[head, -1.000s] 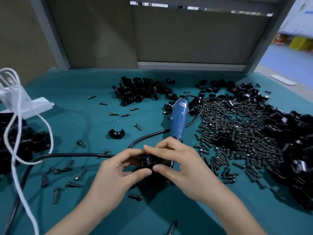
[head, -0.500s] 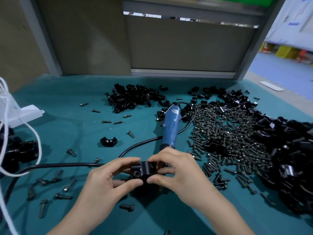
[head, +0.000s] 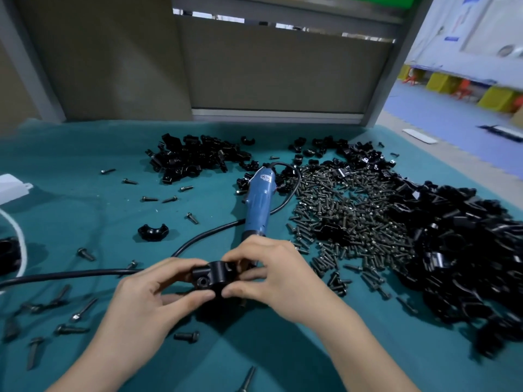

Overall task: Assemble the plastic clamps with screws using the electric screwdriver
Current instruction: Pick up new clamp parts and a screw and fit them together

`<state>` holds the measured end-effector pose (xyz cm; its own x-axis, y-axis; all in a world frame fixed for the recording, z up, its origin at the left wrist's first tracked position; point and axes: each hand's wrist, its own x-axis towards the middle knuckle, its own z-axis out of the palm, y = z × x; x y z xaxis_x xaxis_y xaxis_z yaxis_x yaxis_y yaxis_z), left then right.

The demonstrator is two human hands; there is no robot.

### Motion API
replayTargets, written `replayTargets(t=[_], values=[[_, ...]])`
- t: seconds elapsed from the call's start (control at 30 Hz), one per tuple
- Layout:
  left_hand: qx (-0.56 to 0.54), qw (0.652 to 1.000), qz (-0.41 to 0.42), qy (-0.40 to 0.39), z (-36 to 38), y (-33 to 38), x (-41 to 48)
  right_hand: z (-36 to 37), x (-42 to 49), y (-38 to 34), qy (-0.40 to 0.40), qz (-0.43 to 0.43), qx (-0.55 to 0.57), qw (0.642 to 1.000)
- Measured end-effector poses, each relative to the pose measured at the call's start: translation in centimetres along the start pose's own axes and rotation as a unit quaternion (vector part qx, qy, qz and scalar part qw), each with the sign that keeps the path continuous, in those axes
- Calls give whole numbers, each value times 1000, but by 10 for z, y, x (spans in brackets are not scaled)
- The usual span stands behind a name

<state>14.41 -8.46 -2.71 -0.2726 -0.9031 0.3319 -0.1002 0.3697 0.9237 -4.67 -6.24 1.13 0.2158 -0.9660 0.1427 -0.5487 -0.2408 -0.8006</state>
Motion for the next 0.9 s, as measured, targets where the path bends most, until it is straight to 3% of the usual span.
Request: replayTargets(t=[0.17,0.23,0.37,0.47,0.57,0.8,0.9], values=[[24,1000,13,2,-1,-4,1,-6,-7,-8,-2,19,-3,1000],[18,1000,7,10,-2,-5,1,-25,-12,-13,51,19,-1,999],[38,999,7,6,-2,-5,1,-110,-8,4,189,123,-207,952],[40,999,19,-11,-2,0,0,-169,-2,41,132,263,-374,880],[44,999,25,-20,-2,2,-1,-190,-10,79,43,319,-449,833],[46,998,32,-18,-3,3,0,-182,-11,110,41,286,-500,816],[25,999,30,-20,-3,1,-1,-181,-7,108,5,276,-513,813]])
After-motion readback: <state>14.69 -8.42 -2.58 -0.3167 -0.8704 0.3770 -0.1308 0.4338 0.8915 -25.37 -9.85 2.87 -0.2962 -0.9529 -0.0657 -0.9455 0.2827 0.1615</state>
